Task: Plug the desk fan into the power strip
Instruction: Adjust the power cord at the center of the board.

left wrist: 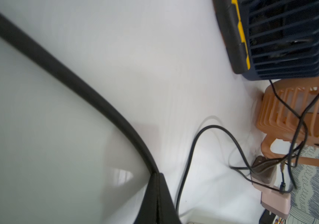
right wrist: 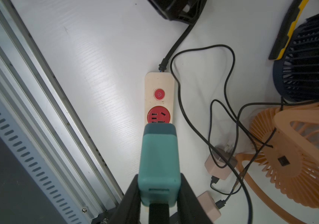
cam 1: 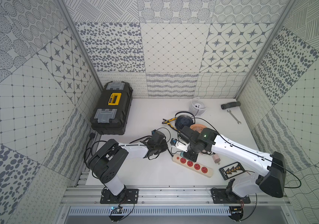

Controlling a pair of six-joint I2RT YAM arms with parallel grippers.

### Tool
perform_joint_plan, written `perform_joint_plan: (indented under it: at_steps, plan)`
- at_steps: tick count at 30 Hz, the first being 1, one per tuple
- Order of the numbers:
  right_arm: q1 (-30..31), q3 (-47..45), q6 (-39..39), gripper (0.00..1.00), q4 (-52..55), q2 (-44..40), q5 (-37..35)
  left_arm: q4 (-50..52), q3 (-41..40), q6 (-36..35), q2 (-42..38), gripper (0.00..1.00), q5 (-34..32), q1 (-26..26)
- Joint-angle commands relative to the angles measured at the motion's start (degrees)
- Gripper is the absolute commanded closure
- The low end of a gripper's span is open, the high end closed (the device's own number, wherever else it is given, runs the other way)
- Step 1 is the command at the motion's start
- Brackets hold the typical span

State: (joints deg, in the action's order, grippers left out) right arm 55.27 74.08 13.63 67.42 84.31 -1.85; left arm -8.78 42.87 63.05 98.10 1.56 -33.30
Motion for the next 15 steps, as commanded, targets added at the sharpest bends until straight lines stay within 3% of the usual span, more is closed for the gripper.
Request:
perform_joint_plan:
  at_steps: [1, 15]
  plan:
    - [-0.2, 0.9, 0.9, 0.95, 1.0, 2.9, 0.3, 5.4, 5.6, -8.0, 5.9, 1.00, 0.3, 3.1]
    - [-8.1, 6.8, -4.6, 0.94, 3.9, 11.5, 4.4, 6.6, 16.1, -13.4, 14.4, 1.00, 6.0, 6.6]
